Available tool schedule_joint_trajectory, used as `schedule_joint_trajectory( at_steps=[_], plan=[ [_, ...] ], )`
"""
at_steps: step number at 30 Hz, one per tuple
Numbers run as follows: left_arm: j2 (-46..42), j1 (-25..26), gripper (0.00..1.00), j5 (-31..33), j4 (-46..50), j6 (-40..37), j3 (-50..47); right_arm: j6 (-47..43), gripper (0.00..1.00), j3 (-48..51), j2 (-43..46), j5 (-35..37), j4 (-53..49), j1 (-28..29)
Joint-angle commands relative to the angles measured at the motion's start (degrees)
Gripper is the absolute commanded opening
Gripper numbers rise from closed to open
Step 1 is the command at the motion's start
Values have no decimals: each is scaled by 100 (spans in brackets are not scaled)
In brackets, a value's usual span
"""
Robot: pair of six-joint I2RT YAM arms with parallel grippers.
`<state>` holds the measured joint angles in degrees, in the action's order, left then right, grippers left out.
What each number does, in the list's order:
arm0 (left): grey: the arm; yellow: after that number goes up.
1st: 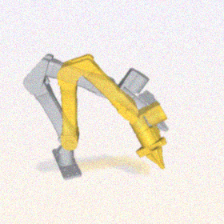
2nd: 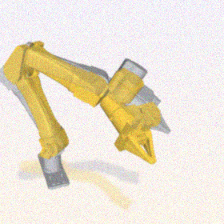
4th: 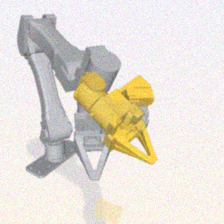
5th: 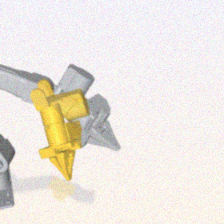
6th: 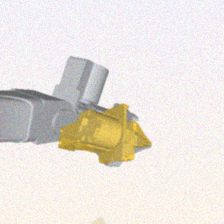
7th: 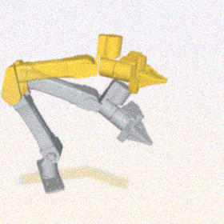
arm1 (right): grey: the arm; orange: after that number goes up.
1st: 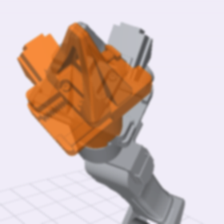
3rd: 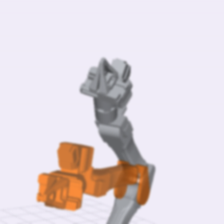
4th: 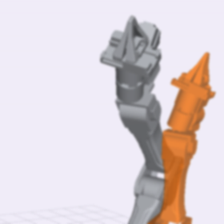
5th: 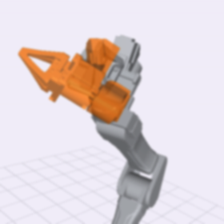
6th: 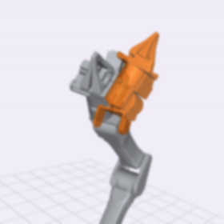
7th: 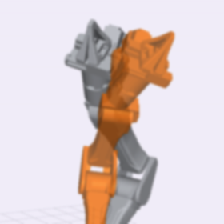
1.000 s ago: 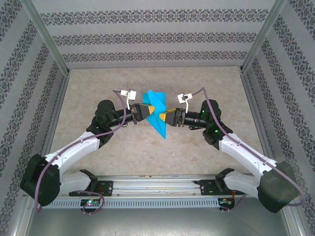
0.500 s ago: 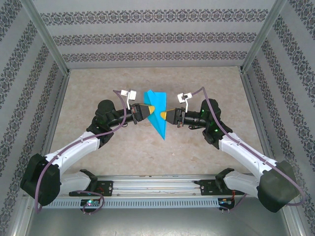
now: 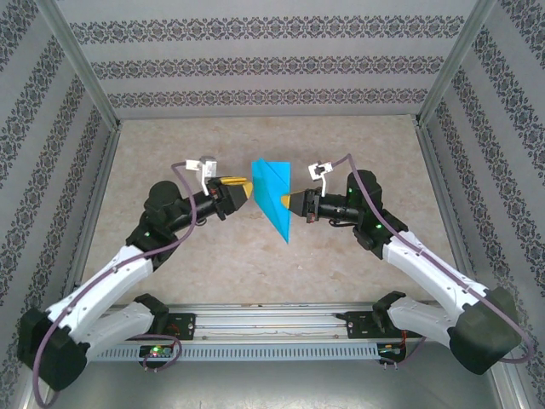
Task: Fold a paper plane with a square sheet of paper (fold left side to right side)
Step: Turn over the paper at the center of the table.
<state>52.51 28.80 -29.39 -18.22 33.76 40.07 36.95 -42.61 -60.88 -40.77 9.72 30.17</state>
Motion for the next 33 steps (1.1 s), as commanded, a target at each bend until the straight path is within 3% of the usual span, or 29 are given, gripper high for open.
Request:
schedule_joint_trajectory(
  at_steps=[1,9,16,22,29,33],
  plan=[
    [-509,38,41,895,959,-650,-111,-901,0,-465,199,941,-1229,263],
    [-1816,34,72,2915,2016,-781,-465,-1813,0,-1765,-205,4630,-3916,1339],
    [-2887,32,73,4729,3197,-516,-642,-1689,0,-2754,-1487,7102,-5514,2079],
    [-3314,30,73,5476,4002,-372,-508,-1388,0,-3447,-2998,8068,-6327,2484],
    [-3340,30,73,5489,4050,-378,-492,-990,0,-4363,-4845,8787,-7077,2765],
    [-3309,30,73,5456,4036,-387,-510,-748,0,-4686,-5578,8775,-7212,2783]
  ],
)
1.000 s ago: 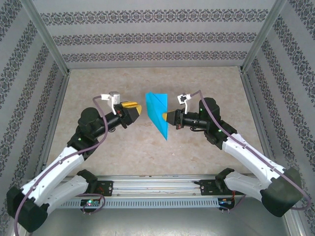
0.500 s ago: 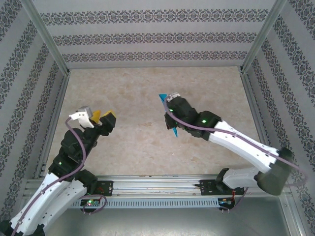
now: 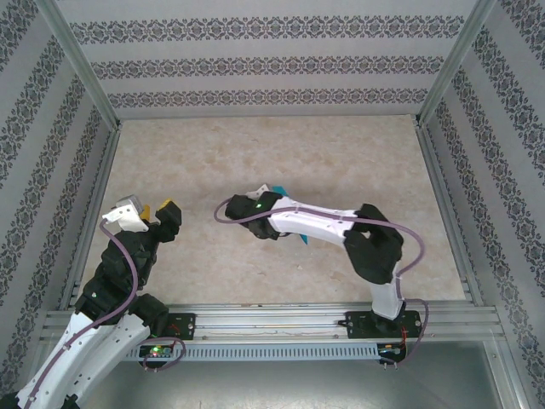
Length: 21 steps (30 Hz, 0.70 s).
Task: Fold a paper plane with a square sheet of paper (fold left side to right side)
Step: Turn over the paper at the center of the table.
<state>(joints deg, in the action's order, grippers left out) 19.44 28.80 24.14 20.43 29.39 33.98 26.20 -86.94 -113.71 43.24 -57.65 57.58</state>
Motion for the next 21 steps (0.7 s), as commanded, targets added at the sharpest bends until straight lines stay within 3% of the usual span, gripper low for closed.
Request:
schedule_joint_trajectory(
  at_steps=[1,9,21],
  plan=[
    [7,30,73,95,172,51,94,341,1,-307,-444,300,-459,42],
    [152,30,73,10,93,57,94,283,10,-526,-1093,-546,-206,46],
    [520,31,73,-311,-109,67,179,202,49,-113,-229,-1567,448,-23]
  ],
)
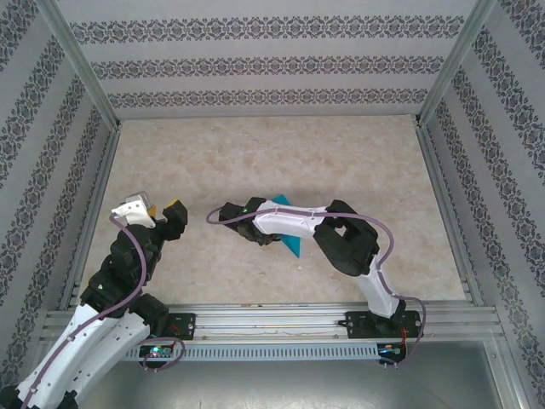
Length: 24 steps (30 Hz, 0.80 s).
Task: Fold a paper plane with a square sheet of paper (fold left side to right side)
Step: Turn over the paper at the center of the table.
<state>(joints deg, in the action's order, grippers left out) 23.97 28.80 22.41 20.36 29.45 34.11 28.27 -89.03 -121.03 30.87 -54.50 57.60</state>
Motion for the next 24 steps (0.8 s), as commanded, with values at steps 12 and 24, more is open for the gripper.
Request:
schedule_joint_trajectory(
  at_steps=[12,24],
  plan=[
    [686,30,74,-684,-555,267,92,-62,81,1239,2449,-1097,947,-410],
    [1999,34,72,-1465,-917,715,140,141,98,3437,4818,-1893,2894,-1405]
  ],
)
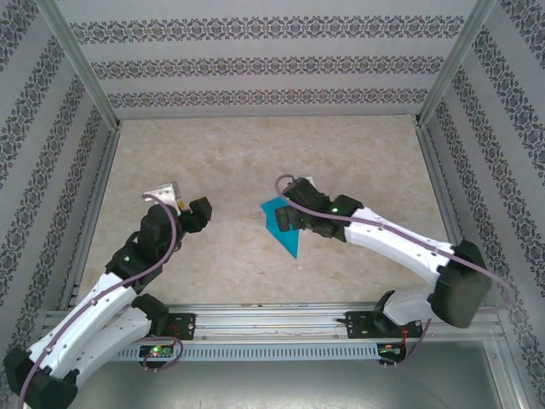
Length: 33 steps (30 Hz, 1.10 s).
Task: Fold a paper plane with a square sheet of paper (fold left side to right side)
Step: Turn over the paper at the center of the table, then fold the wing for the fifth time at the center of the table.
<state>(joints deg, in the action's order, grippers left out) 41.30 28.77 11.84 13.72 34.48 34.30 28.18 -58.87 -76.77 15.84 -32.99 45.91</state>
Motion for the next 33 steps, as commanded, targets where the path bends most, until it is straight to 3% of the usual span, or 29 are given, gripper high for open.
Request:
schedule_joint_trajectory(
  at_steps=[1,4,9,18,33],
  plan=[
    [439,36,72,-540,-282,234,158,236,98,701,593,-579,952,-402],
    [965,36,72,-936,-463,307,240,549,98,1338,1073,-1152,1426,-955],
    [1748,32,71,-1522,-928,536,301,781,98,2116,1664,-1531,1700,-1673],
    [3121,140,66,-2477,-1856,1014,449,1477,98,3329,2144,-2392,2490,-2795],
    [5172,530,61,-3065,-2975,1432,1166,1580,98,3839,2244,-2770,2886,-3136]
  ],
)
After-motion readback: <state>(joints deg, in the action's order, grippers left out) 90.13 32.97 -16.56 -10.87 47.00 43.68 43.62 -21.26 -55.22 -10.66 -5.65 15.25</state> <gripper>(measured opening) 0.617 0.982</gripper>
